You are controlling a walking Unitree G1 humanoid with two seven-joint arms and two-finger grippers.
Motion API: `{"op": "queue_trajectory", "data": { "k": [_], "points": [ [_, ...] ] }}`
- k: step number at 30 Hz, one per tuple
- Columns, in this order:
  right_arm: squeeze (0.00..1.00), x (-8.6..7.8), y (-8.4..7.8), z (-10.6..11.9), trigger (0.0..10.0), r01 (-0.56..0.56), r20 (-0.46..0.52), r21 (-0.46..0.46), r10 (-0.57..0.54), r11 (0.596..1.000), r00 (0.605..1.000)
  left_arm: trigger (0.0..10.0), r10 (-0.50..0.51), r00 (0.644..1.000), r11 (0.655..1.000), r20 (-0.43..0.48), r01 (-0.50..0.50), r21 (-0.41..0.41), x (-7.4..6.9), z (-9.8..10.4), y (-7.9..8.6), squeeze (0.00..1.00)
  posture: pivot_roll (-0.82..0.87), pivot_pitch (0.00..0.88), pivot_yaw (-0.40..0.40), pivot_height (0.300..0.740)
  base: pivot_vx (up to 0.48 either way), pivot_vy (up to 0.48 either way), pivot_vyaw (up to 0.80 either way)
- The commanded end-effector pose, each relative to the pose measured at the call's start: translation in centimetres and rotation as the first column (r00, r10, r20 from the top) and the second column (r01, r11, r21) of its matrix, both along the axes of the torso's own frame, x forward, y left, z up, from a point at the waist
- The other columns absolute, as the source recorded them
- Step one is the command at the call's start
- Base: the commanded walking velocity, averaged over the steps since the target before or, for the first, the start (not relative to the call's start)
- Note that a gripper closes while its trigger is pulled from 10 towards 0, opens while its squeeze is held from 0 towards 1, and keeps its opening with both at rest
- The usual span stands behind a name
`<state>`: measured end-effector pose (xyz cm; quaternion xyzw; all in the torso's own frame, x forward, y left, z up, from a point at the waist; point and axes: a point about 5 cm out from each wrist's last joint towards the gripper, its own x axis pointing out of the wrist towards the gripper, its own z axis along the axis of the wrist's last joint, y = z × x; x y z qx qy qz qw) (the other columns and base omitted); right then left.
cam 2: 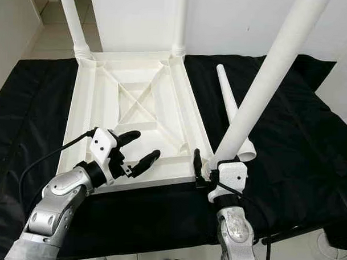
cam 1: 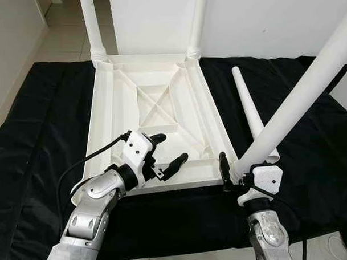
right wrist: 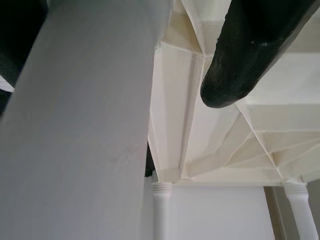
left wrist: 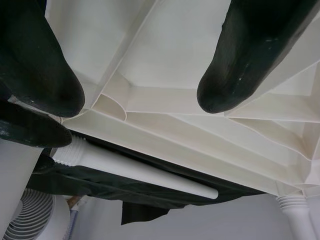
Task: Building children table
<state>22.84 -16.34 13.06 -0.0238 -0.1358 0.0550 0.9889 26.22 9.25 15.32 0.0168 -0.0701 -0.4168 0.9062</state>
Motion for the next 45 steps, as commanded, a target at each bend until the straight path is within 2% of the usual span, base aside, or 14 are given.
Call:
{"op": "queue_trajectory", "data": {
  "k": [1, 10, 29, 42, 45],
  "points": [
    [0.0, -0.21, 0.16, 0.36, 10.0, -0.018, 0.018, 0.029, 0.017, 0.999, 1.0, 10.0, 0.1, 0.995, 0.995, 0.0, -0.1, -0.008, 0.11, 0.13, 0.47, 0.0, -0.04, 0.098, 0.0, 0.74, 0.0, 0.0, 0.0],
    [0.0, -0.3, 0.05, 0.36, 10.0, 0.001, 0.009, 0.032, -0.001, 0.999, 1.0, 10.0, 0.091, 0.996, 0.996, -0.001, -0.091, -0.003, 0.07, 0.2, 0.48, 0.0, -0.04, 0.102, 0.006, 0.74, 0.0, 0.0, 0.0],
    [0.0, -0.39, -0.07, -0.03, 10.0, 0.007, -0.017, 0.018, -0.007, 1.0, 1.0, 10.0, 0.09, 0.996, 0.996, -0.01, -0.09, 0.0, -0.09, 0.16, 0.46, 0.0, -0.04, 0.102, 0.004, 0.74, -0.281, 0.0, 0.0],
    [0.0, -0.1, 0.05, -0.09, 10.0, 0.004, -0.022, 0.003, -0.003, 1.0, 1.0, 10.0, 0.117, 0.993, 0.993, 0.001, -0.117, -0.03, 0.11, 0.52, 0.41, 0.0, -0.03, 0.085, -0.003, 0.74, 0.0, 0.0, 0.0],
    [0.0, 0.07, 0.15, -0.05, 10.0, 0.001, -0.023, -0.003, -0.001, 1.0, 1.0, 10.0, 0.12, 0.992, 0.993, 0.027, -0.12, -0.023, 0.12, 0.68, 0.4, 0.0, -0.03, 0.08, -0.007, 0.74, 0.0, 0.0, 0.0]
  ]
}}
